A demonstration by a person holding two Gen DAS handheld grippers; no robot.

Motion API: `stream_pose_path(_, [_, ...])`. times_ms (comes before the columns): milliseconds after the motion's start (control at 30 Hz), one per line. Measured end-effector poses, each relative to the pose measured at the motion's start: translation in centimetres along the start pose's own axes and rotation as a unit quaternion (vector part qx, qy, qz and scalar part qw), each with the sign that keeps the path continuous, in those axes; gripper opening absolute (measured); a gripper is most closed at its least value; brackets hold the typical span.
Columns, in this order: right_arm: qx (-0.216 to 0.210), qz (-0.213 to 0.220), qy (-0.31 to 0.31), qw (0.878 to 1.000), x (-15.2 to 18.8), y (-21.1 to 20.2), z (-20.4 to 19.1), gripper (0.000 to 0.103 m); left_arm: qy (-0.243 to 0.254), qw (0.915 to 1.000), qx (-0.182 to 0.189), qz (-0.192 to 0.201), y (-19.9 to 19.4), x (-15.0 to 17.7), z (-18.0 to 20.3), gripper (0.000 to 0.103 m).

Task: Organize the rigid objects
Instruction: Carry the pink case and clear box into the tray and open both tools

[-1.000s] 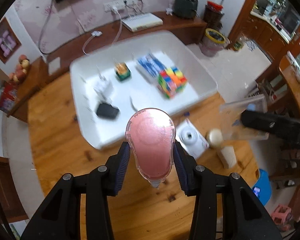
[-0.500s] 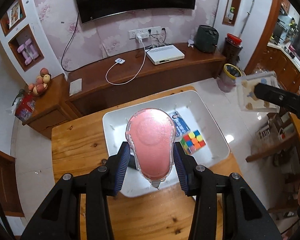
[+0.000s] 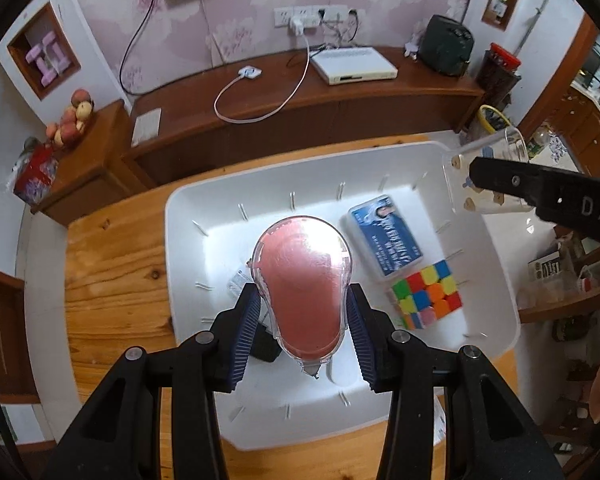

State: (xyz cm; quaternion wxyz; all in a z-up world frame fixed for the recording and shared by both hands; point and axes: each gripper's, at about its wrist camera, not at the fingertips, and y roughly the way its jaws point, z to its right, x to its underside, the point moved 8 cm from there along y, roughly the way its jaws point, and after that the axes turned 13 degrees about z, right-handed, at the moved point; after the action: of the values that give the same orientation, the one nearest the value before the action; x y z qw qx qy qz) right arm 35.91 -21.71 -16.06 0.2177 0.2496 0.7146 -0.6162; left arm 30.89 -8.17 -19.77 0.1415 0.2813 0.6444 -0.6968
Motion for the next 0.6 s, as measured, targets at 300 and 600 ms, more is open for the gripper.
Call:
stream_pose_path(300, [0.019,-0.063,-0.024,0.998,2.6,5.6,0.2,0.030,-0.025,0.9983,0.010,-0.052,3.4,2.2,-0.2,0.049])
stream_pose_path(600, [0.009,-0.083,-0.040,0.996,3.8,6.2,-0.6,0.055,-0.045,0.9974,0.007,-0.055,2.6,2.3,-1.1,0.081])
